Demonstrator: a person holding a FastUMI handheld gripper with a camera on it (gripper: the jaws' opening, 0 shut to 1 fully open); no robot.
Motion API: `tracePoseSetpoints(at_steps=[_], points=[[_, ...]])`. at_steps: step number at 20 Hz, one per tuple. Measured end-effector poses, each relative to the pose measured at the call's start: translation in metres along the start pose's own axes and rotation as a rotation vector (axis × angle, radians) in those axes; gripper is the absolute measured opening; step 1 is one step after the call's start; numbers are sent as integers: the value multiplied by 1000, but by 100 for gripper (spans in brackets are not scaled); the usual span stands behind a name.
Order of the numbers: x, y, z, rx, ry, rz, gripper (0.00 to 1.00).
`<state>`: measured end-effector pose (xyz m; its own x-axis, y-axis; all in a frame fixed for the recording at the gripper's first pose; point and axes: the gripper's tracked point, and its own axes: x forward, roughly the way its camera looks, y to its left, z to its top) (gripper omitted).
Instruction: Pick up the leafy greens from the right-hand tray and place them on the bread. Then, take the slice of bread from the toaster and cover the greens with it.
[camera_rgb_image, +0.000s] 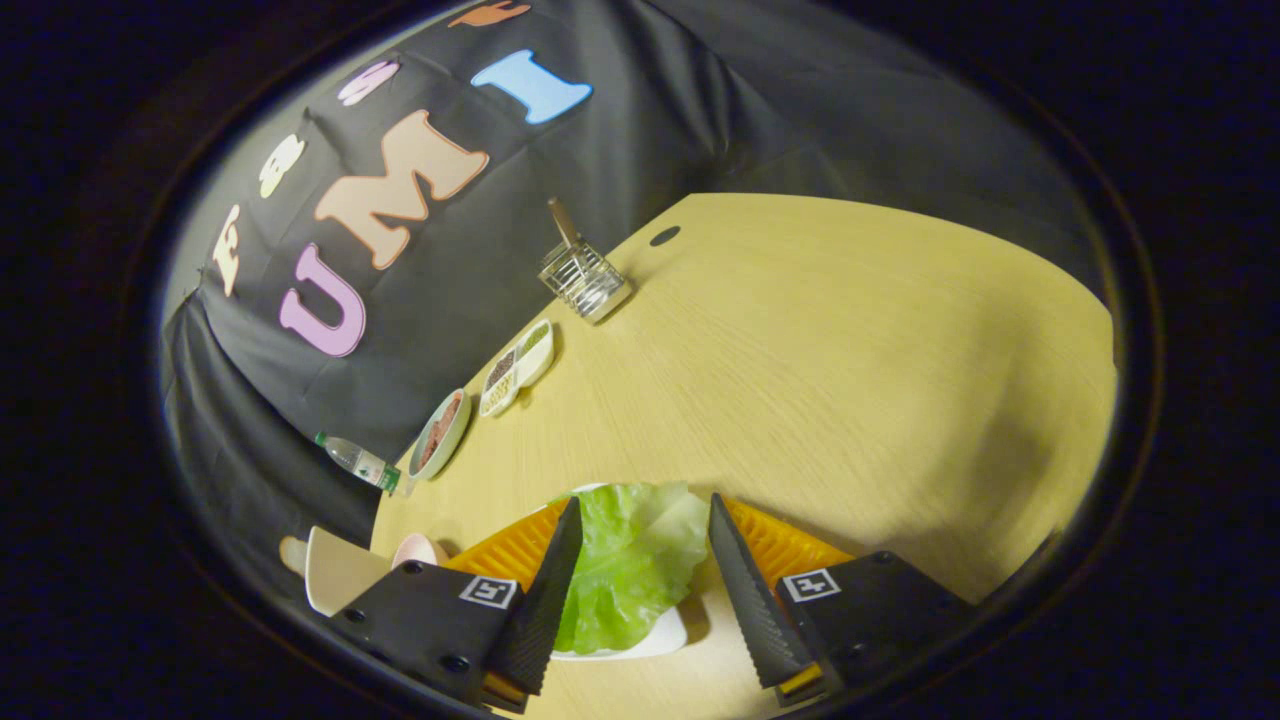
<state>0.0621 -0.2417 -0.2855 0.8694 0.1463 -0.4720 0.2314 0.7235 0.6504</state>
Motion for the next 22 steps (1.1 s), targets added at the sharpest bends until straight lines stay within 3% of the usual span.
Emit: tracePoseSetpoints(at_steps=[4, 7, 8, 10, 11, 15, 22], points=[[6, -4, 2, 8, 0, -4, 59], [9, -6, 5, 26, 0, -9, 33], [12, 5, 6, 36, -9, 46, 25], [6, -1, 10, 37, -14, 7, 7], [31, 3, 7, 47, -10, 25, 5], [3, 10, 14, 12, -12, 16, 3], [-25, 56, 39, -29, -74, 83, 3]])
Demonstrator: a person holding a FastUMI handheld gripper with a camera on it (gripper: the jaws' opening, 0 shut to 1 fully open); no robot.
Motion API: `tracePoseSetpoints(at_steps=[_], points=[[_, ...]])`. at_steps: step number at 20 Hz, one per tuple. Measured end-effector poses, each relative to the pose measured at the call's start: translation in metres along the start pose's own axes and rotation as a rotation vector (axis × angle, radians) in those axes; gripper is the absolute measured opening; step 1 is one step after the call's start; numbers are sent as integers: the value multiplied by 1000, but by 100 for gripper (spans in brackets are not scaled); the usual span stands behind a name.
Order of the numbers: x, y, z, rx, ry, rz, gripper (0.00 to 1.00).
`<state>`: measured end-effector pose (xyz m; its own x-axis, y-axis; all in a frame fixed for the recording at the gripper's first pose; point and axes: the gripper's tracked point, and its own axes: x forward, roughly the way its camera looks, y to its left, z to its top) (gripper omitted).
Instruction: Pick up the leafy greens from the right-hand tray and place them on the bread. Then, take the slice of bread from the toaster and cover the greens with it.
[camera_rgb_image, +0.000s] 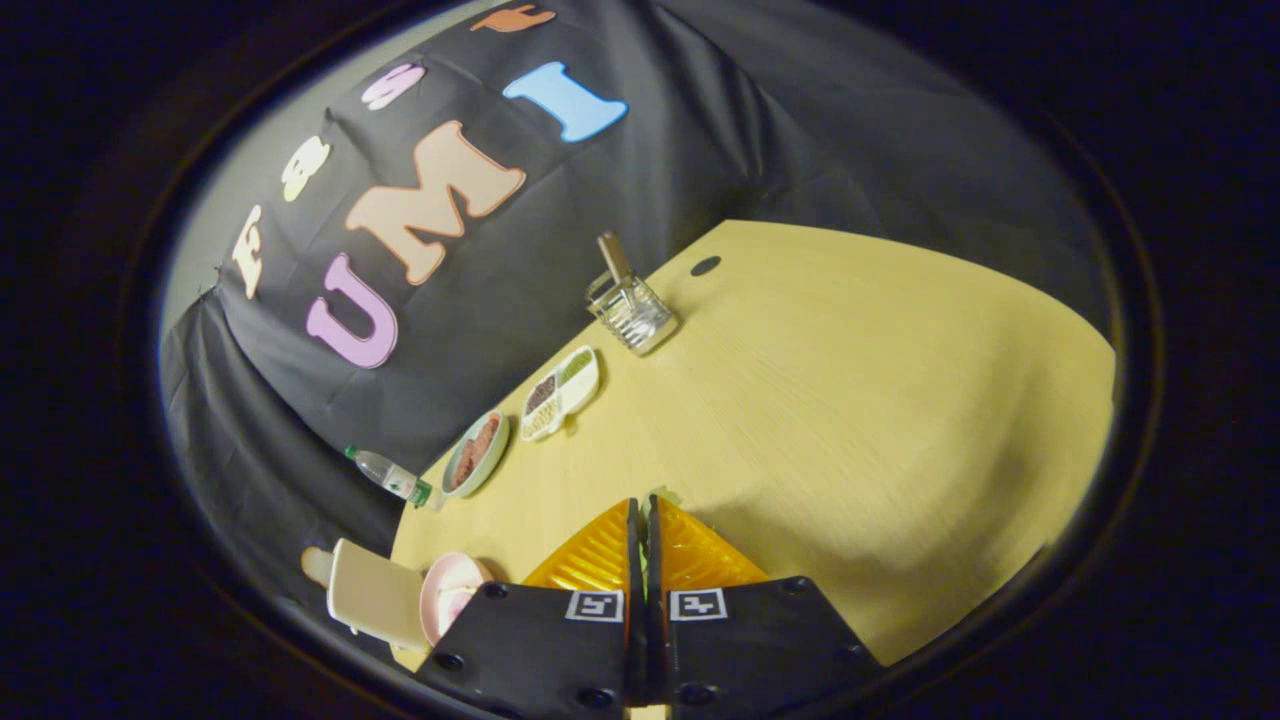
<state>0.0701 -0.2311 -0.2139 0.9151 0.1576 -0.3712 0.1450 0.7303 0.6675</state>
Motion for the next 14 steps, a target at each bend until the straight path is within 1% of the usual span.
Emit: tracePoseSetpoints(at_steps=[4, 8, 11, 14], points=[[-15, 39, 9, -8, -20, 66, 3], [-30, 82, 7, -29, -22, 141, 3], [-39, 118, -4, -22, -23, 201, 3], [-42, 150, -29, -43, -5, 232, 3]])
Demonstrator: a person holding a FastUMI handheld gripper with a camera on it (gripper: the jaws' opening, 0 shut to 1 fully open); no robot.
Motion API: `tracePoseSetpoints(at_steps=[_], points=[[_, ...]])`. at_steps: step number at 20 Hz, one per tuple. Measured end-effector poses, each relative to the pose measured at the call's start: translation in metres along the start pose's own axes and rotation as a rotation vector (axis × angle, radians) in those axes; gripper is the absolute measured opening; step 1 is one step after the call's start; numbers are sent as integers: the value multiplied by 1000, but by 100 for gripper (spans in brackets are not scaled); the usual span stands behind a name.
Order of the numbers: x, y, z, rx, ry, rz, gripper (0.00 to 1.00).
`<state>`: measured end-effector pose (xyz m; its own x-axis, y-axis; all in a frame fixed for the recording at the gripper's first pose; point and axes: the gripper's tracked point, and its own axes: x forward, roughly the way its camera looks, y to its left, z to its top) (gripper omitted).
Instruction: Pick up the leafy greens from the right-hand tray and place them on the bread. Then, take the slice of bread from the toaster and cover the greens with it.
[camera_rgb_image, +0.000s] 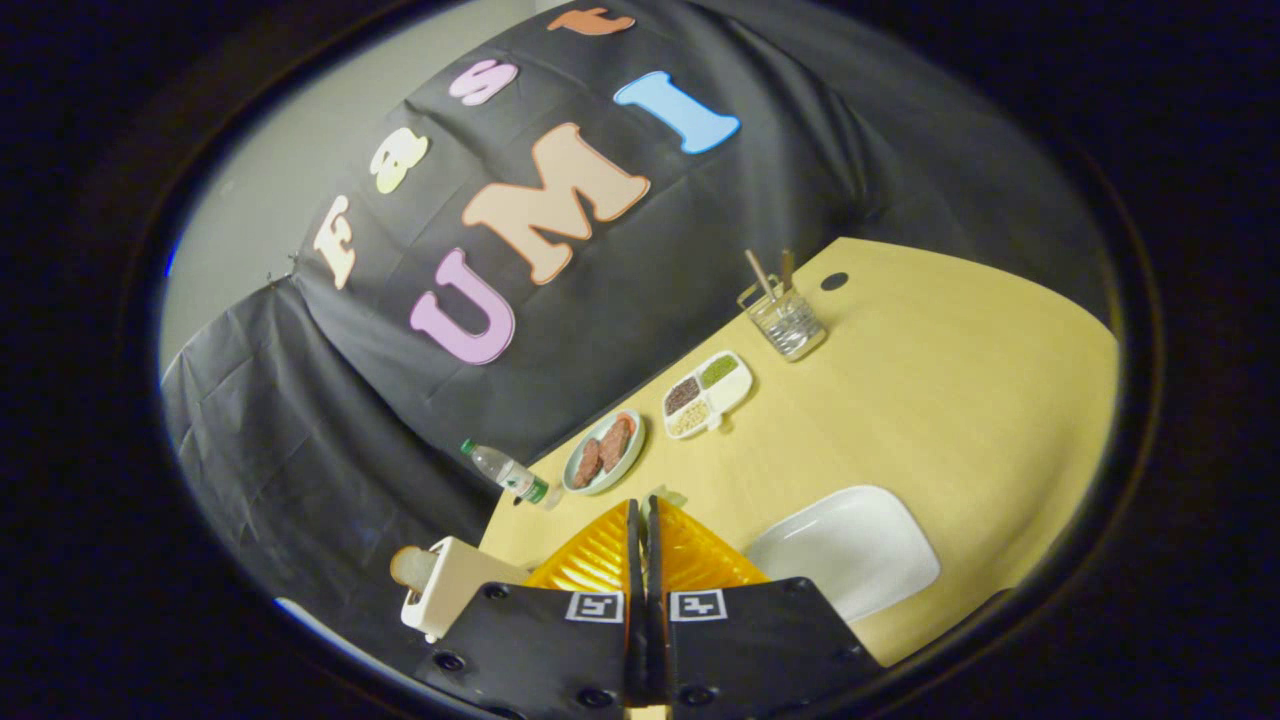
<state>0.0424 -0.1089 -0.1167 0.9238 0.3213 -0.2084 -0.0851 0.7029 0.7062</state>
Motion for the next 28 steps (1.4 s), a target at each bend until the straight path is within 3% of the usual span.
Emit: tracePoseSetpoints(at_steps=[5, 12, 17, 23, 28], points=[[17, 72, -48, 39, 16, 67, 3], [59, 131, -131, 28, 59, 29, 3], [77, 112, -158, -8, 58, -70, 3], [76, 66, -160, -60, 41, -194, 3], [82, 47, -153, -79, 23, -247, 3]])
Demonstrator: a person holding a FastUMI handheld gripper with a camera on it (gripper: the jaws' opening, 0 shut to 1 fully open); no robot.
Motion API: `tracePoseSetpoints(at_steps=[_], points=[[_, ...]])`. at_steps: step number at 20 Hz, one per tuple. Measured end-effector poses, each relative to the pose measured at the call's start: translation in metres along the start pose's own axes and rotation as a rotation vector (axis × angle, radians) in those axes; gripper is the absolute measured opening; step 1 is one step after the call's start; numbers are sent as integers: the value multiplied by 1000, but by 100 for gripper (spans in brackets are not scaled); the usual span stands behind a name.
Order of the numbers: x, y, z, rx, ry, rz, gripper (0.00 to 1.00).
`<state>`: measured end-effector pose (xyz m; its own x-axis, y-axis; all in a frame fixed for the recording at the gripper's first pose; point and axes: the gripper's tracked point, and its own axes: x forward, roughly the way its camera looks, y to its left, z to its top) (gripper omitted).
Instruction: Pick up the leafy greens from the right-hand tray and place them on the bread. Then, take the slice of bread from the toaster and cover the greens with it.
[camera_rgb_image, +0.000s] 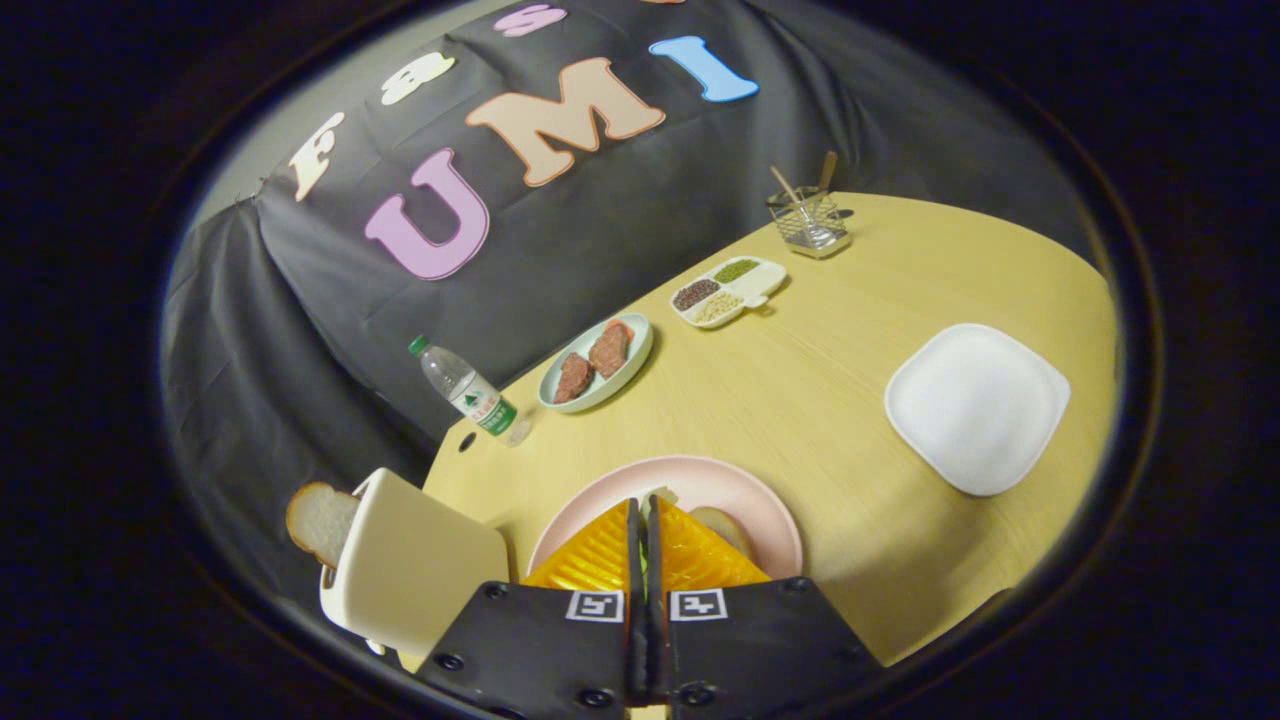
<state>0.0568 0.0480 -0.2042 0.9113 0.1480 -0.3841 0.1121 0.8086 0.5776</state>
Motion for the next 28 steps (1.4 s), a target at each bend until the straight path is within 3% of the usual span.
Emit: tracePoseSetpoints(at_steps=[9, 15, 22, 25, 28], points=[[2, -21, -8, -52, 34, -92, 5], [-20, -34, -16, -213, 79, -187, 48], [-50, -6, 26, -380, 3, -265, 98], [-58, 38, 43, -406, -27, -269, 98], [-60, 108, 57, -446, -58, -195, 98]])
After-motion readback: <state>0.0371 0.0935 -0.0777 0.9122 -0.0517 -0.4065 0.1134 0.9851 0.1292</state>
